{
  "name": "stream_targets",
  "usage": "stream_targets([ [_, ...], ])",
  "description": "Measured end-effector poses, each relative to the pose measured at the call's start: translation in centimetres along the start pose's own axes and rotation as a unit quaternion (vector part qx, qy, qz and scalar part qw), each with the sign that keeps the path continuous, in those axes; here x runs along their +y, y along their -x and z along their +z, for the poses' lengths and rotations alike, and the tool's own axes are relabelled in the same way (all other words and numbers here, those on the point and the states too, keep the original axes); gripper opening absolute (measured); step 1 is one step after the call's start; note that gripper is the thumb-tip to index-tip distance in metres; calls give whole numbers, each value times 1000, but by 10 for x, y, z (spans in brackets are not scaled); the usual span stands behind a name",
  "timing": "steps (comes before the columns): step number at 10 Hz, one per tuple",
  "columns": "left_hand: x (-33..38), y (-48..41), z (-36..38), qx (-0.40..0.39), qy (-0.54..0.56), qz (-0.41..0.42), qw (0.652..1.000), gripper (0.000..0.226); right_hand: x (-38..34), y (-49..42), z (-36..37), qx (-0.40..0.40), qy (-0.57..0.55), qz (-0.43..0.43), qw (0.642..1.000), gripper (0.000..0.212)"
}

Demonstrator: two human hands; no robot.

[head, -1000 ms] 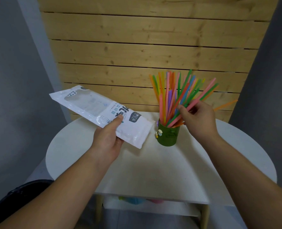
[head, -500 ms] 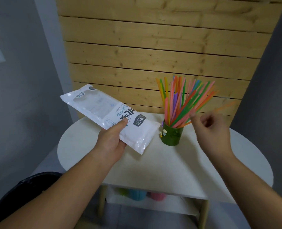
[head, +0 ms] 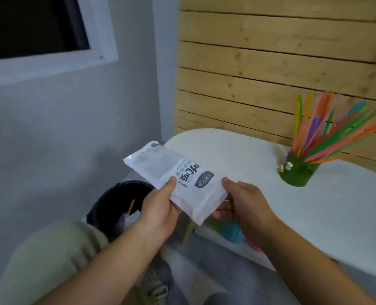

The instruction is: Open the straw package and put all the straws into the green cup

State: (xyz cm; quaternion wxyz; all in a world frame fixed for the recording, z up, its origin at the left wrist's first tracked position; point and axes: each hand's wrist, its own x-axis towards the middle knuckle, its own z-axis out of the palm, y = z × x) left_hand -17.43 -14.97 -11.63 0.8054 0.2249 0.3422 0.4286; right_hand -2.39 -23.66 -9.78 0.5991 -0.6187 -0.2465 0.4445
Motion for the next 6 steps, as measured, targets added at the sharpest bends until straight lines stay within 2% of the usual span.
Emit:
stream_targets([
  [1,1,8,-46,101,41,4,994,26,24,-6,40,-51,30,30,998,35],
  [2,5,11,-82,163,71,-26,984,24,45,-17,74,-65,50,67,994,35],
  [5,-1,10,-138,204,-79,-158,963,42,87,-48,129,-29,152,126,980,44],
  [6,-4,17,-138,195,-91,-218,952,52,92,-52,127,-14,185,162,969,48],
])
